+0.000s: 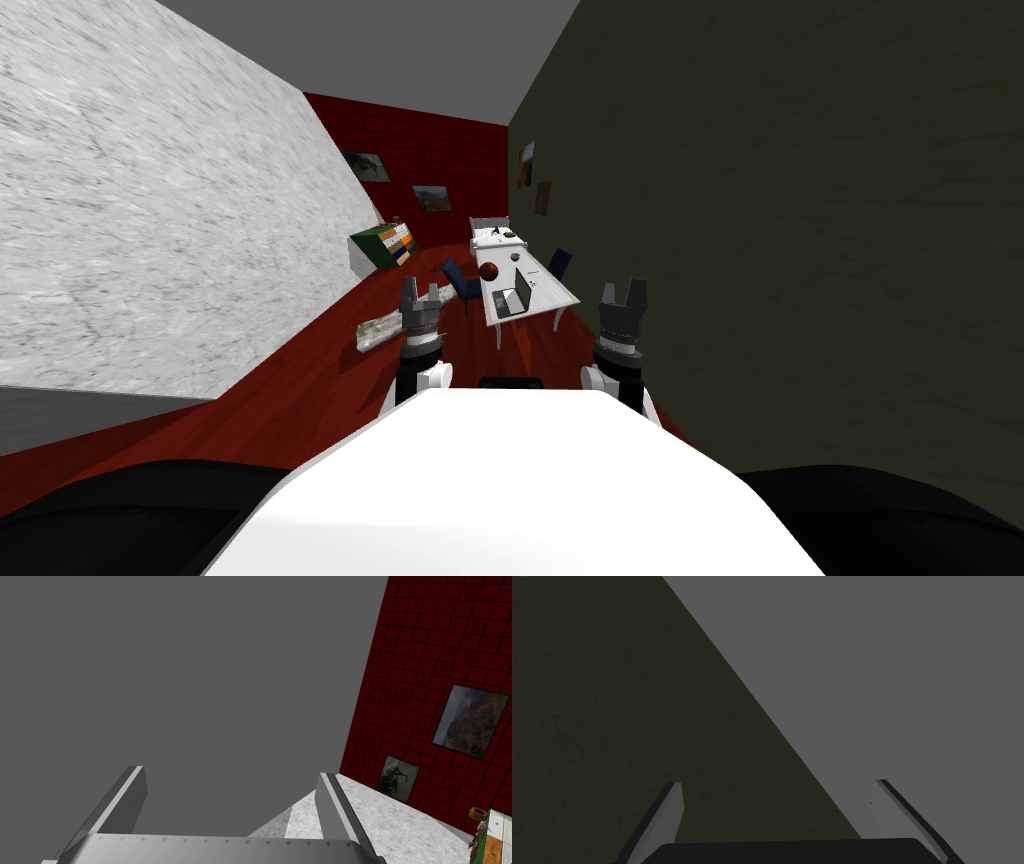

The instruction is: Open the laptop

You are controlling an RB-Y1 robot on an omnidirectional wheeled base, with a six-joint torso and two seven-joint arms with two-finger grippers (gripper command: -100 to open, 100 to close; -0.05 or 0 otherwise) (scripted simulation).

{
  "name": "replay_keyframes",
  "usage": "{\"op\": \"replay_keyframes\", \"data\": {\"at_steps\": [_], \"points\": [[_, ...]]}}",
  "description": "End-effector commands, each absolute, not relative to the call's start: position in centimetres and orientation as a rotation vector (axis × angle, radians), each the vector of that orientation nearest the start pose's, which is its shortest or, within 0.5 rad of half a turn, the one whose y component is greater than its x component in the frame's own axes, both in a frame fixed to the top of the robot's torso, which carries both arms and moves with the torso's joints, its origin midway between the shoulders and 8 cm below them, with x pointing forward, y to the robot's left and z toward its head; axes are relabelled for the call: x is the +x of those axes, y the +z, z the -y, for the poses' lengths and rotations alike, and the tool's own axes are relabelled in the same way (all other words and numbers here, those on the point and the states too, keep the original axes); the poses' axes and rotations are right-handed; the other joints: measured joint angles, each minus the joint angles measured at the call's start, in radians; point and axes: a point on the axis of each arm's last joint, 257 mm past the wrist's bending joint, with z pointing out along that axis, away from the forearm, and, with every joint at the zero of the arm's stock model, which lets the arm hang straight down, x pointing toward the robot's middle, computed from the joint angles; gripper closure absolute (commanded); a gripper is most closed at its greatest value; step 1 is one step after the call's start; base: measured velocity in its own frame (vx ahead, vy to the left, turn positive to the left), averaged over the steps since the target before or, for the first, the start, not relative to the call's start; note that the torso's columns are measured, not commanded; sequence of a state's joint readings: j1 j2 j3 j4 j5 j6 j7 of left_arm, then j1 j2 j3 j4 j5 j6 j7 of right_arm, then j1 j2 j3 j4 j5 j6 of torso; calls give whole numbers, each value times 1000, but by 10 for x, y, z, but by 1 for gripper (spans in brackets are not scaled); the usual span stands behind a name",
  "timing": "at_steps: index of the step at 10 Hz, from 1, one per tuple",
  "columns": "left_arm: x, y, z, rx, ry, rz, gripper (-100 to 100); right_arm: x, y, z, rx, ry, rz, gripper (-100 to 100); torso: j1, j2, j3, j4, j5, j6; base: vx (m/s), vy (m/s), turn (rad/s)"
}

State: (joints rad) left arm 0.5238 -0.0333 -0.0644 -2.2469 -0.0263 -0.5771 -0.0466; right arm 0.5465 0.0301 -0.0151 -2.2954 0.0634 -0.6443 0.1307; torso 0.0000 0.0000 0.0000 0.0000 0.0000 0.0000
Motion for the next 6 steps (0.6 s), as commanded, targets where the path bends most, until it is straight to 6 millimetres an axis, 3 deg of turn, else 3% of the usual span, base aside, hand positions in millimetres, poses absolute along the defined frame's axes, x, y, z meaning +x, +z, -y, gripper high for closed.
{"op": "replay_keyframes", "data": {"at_steps": [1,6], "points": [[338,17,-260,-637,-1304,-595,0,312,42,277,494,1133,-575,0,0,40,-82,41,0,0,0,0,0],[338,17,-260,-637,-1304,-595,0,312,43,277,494,1133,-575,0,0,396,-792,396,0,0,0,0,0]]}}
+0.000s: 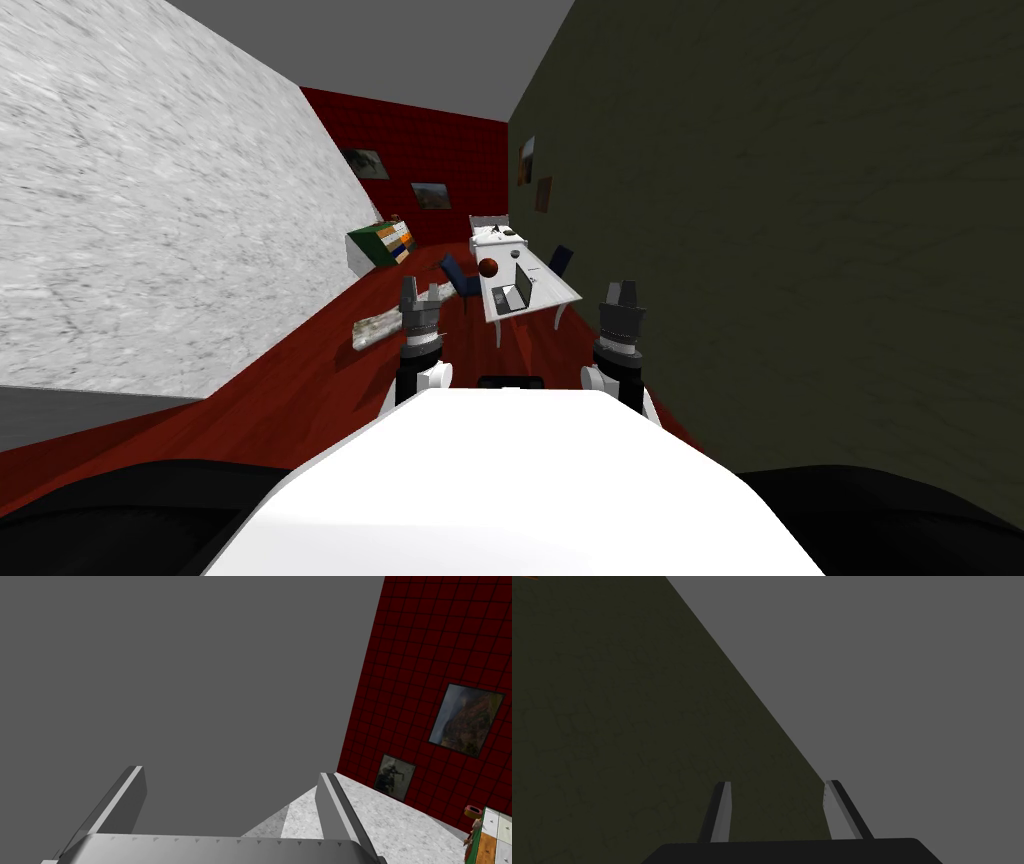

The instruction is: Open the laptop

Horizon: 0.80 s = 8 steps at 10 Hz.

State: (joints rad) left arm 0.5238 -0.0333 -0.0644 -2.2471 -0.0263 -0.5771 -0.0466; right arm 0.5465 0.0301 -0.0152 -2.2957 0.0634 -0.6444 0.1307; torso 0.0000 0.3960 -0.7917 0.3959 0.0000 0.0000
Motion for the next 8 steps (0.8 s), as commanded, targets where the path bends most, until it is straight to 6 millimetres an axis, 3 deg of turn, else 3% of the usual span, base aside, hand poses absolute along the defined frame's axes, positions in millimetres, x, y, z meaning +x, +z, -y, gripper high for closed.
{"op": "replay_keyframes", "data": {"at_steps": [1,3,4,5,8], "points": [[338,17,-260,-637,-1304,-595,0,312,43,277,494,1133,-575,0,0,74,-147,74,0,0,0,0,0],[338,17,-260,-637,-1304,-595,0,312,43,277,493,1133,-575,0,0,222,-443,221,0,0,0,0,0],[341,14,-256,-606,-1299,-645,-100,312,43,277,493,1133,-575,0,0,295,-590,295,0,0,25,-29,28],[343,10,-254,-590,-1292,-676,-100,312,42,277,494,1133,-575,0,-1,328,-660,328,0,0,40,-63,46],[353,-2,-253,-552,-1252,-772,-100,312,42,277,494,1133,-575,0,-3,341,-685,341,-1,0,59,-116,59]]}}
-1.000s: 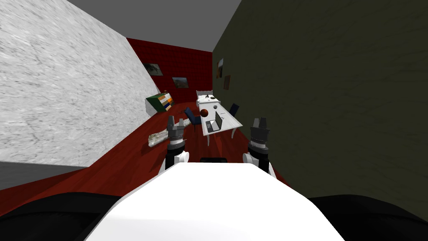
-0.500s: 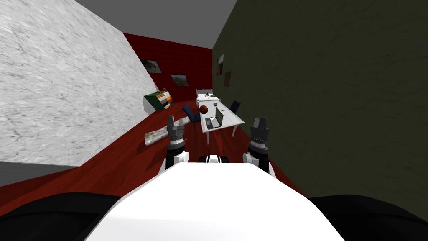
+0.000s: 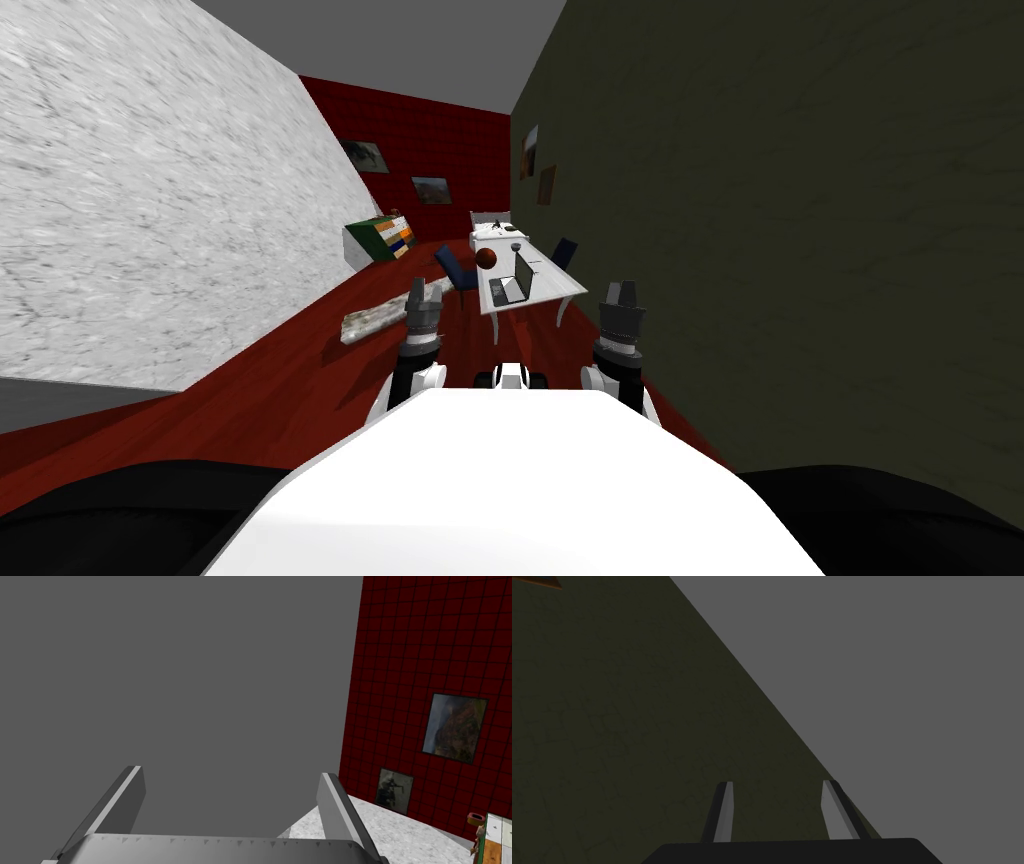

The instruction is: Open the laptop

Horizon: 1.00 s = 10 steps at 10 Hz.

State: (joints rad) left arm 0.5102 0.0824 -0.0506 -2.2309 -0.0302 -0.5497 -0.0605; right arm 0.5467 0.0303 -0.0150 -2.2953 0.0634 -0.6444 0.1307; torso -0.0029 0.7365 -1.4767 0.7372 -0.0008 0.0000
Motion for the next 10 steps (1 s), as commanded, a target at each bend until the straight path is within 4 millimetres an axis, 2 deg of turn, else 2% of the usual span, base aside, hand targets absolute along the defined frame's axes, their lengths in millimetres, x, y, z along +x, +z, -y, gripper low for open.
{"op": "replay_keyframes", "data": {"at_steps": [1,10], "points": [[357,-7,-255,-547,-1233,-798,-100,312,42,277,494,1133,-575,0,1,1,1,1,0,0,84,-149,68],[397,-56,-291,-586,-1020,-971,-100,312,42,277,494,1133,-575,0,4,2,1,1,1,0,115,-194,92]]}}
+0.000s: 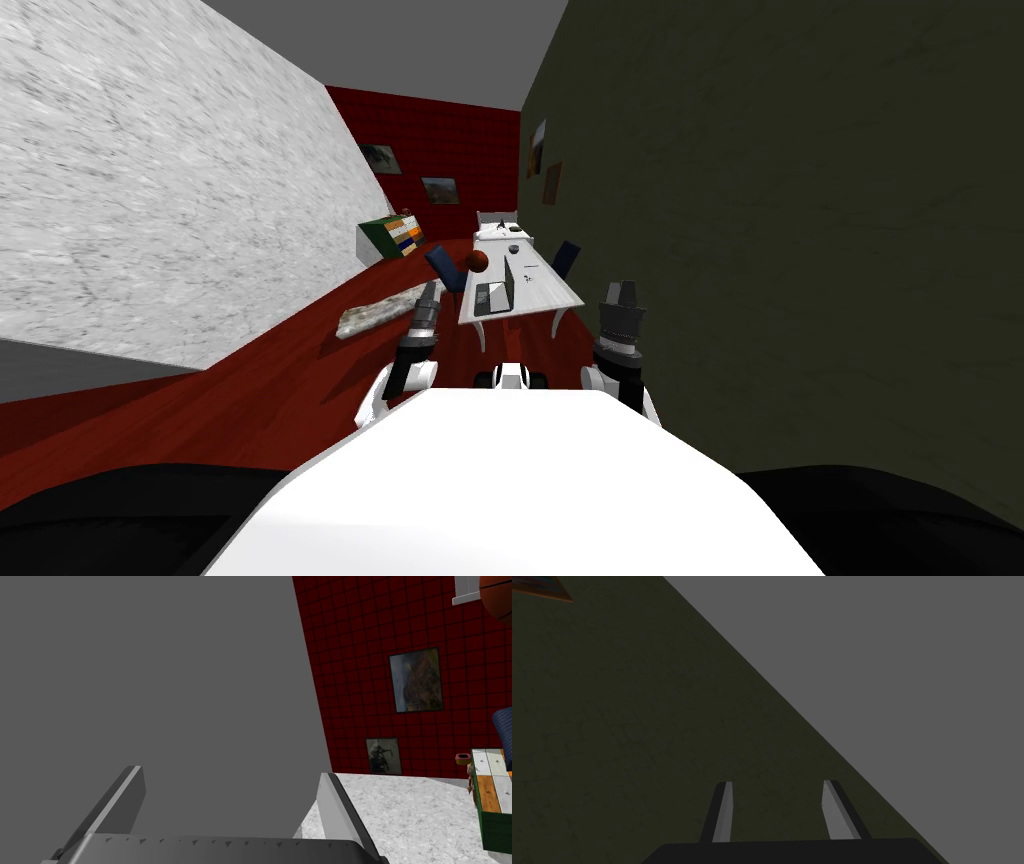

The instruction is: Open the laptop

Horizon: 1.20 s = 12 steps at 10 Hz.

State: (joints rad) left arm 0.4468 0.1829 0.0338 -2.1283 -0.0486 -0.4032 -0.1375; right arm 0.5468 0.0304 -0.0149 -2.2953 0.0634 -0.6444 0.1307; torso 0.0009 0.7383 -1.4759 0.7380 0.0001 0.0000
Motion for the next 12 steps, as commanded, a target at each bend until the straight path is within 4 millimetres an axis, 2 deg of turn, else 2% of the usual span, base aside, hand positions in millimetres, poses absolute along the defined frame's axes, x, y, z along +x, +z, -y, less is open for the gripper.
{"op": "replay_keyframes", "data": {"at_steps": [1,9,12], "points": [[401,-60,-296,-594,-999,-984,-100,312,42,277,494,1133,-575,0,2,0,0,0,1,0,105,-185,86],[426,-101,-337,-679,-825,-1073,-100,312,42,277,494,1133,-575,0,-4,-2,-1,-1,-1,0,88,-201,93],[433,-116,-353,-710,-760,-1107,-100,312,42,277,494,1133,-575,0,2,1,1,0,1,0,89,-194,83]]}}
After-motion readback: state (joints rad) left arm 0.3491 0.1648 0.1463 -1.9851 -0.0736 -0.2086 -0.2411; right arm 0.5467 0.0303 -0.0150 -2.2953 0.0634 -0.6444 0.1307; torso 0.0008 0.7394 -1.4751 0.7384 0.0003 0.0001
